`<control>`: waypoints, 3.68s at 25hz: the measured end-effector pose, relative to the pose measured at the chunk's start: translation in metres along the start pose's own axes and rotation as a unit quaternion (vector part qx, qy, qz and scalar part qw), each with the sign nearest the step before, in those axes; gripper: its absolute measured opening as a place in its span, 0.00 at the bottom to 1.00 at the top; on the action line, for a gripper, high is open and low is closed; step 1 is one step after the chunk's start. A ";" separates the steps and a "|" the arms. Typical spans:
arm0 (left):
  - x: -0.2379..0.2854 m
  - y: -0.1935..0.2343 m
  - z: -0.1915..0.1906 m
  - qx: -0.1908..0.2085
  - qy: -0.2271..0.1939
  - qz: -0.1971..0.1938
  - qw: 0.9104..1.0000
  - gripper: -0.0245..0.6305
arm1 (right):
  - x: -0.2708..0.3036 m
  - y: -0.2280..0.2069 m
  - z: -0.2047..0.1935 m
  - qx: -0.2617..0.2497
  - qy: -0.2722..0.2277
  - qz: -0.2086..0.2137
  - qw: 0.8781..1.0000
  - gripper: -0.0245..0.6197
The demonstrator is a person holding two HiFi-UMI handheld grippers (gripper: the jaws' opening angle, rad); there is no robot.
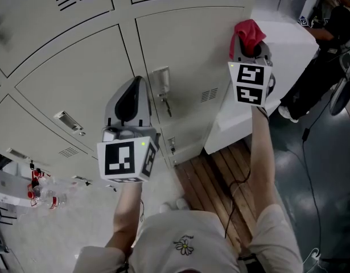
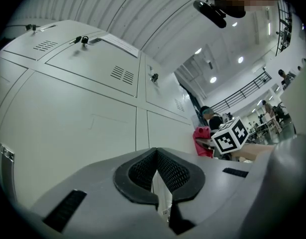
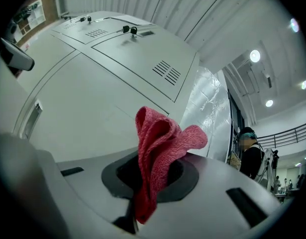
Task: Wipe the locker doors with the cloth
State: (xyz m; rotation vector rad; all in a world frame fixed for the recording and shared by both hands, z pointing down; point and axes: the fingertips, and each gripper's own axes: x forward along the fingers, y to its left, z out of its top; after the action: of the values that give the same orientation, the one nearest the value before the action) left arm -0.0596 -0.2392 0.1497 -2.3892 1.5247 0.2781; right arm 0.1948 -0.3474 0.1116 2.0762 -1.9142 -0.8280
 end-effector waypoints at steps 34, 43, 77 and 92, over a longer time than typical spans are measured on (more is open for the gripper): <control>-0.045 0.037 -0.025 -0.007 0.031 0.059 0.998 0.06 | -0.110 0.233 0.075 0.045 -0.135 0.249 0.958 0.09; -0.047 0.040 -0.038 -0.012 0.042 0.063 0.997 0.06 | -0.100 0.248 0.069 0.026 -0.129 0.250 0.959 0.09; -0.028 0.025 -0.067 -0.018 0.067 0.045 0.997 0.06 | -0.068 0.173 0.017 -0.003 -0.119 0.179 0.977 0.09; -0.018 0.007 -0.071 -0.021 0.070 0.027 0.997 0.06 | -0.035 0.084 -0.058 -0.015 -0.024 0.060 0.998 0.09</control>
State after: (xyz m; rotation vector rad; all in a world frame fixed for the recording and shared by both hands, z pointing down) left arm -0.0734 -0.2510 0.2209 -2.4492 1.6610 0.1584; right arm 0.1535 -0.3387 0.2107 1.9204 -2.0155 -0.8807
